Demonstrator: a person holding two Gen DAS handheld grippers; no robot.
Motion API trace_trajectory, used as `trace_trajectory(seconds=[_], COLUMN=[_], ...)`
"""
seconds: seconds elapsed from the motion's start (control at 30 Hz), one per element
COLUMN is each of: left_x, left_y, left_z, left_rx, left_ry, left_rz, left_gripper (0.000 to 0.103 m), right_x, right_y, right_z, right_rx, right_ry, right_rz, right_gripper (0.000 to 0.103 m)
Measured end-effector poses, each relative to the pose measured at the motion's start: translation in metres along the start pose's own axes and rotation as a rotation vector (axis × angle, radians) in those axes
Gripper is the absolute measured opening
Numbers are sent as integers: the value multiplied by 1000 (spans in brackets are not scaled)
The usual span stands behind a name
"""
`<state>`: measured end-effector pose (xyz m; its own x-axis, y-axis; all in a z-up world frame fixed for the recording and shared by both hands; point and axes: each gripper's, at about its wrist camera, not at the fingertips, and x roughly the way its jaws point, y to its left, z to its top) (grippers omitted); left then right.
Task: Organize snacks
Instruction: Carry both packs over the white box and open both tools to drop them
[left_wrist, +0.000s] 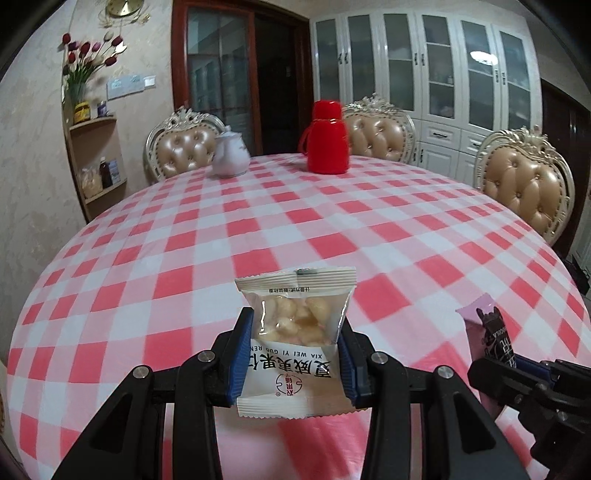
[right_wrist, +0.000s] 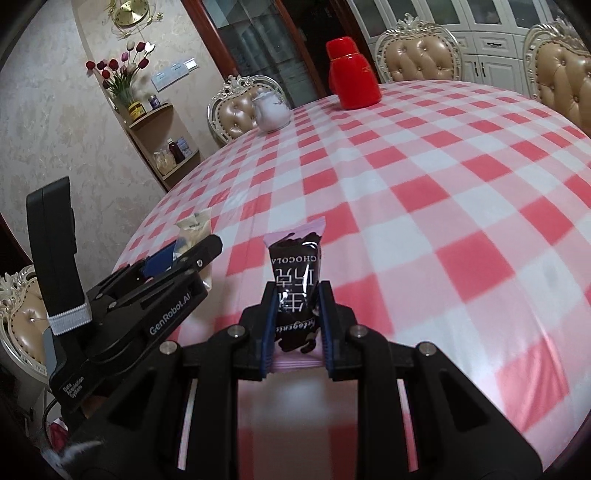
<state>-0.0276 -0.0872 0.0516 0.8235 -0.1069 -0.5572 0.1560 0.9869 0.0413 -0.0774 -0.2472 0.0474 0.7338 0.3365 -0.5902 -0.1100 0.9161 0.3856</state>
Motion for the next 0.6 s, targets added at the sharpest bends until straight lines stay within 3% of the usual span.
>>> trace_trajectory(seconds=[0.2, 0.43, 0.6], left_x=[-17, -48, -71], left_y=[-32, -76, -123], left_z=[-6, -15, -25], left_rx=[6, -26, 21], left_ry=[-17, -28, -18], left_rz=[-68, -273, -411], left_gripper=[42, 42, 42], right_x=[-45, -115, -162], right_y=[-20, -57, -94], right_z=[-9, -27, -41], right_rx=[-3, 3, 40], right_ry=[-46, -108, -129], right_rz=[-39, -142, -239], right_gripper=[25, 25, 25])
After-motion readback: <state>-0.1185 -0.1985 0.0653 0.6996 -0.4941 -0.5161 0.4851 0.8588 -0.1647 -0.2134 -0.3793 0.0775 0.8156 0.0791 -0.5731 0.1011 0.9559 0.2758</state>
